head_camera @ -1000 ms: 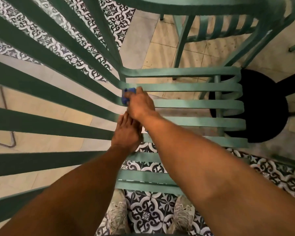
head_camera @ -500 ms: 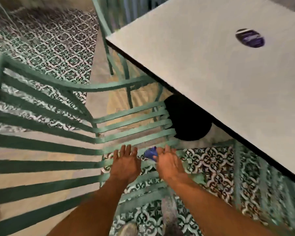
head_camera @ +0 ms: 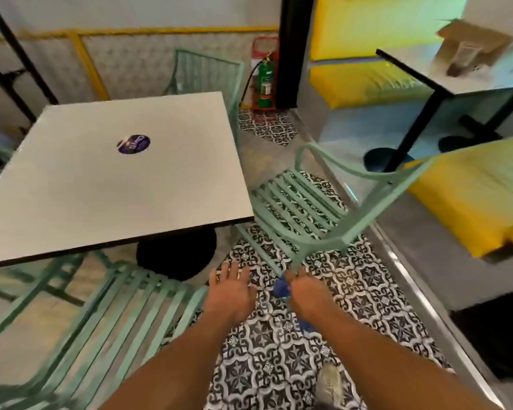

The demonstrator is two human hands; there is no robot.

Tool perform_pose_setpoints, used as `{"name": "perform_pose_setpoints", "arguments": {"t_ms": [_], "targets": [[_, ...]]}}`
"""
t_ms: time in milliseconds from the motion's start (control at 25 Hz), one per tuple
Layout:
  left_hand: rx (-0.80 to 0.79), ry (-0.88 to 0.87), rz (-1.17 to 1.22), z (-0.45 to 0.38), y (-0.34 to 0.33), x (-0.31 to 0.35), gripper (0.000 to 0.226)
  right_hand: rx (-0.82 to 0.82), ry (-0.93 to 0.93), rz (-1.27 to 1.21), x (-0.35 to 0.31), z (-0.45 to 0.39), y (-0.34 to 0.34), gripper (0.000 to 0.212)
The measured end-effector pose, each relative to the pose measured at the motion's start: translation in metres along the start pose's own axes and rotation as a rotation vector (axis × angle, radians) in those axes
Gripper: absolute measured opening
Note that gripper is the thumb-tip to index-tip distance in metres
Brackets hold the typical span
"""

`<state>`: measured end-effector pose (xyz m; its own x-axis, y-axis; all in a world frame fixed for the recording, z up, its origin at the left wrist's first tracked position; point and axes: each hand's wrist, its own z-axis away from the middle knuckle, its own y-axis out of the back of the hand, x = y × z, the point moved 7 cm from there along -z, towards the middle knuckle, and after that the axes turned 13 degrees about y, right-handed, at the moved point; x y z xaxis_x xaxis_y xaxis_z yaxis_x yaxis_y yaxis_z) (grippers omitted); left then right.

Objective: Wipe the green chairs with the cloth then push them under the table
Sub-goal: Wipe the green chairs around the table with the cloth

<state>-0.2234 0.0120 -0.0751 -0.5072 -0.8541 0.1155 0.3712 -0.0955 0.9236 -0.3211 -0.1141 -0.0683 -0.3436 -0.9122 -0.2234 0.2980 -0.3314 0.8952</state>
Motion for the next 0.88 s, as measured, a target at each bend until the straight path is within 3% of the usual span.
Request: {"name": "perform_pose_setpoints", "arguments": {"t_ms": [120, 320, 400, 680, 880], "targets": [[-0.01, -0.162, -0.059, -0.005, 0.01, 0.11, 0.059, -0.054, -0.148, -0.023, 0.101, 0.041, 0.011, 0.041], [0.174, -0.412, -0.028, 0.003, 0.043, 0.289, 0.052, 0.079, -0.267, -0.051, 0.252, 0.09, 0.055, 0.035], [0.146, -0.476, -0.055, 0.005, 0.036, 0.363, 0.051, 0.105, -0.28, -0.055, 0.309, 0.107, 0.07, 0.038], [0.048, -0.427, -0.166, -0.041, 0.015, 0.515, 0.061, 0.133, -0.331, -0.056, 0.449, 0.128, 0.112, 0.043], [0.129, -0.446, -0.156, -0.095, 0.036, 0.595, 0.06, 0.149, -0.317, 0.02, 0.519, 0.099, 0.159, 0.041]]}}
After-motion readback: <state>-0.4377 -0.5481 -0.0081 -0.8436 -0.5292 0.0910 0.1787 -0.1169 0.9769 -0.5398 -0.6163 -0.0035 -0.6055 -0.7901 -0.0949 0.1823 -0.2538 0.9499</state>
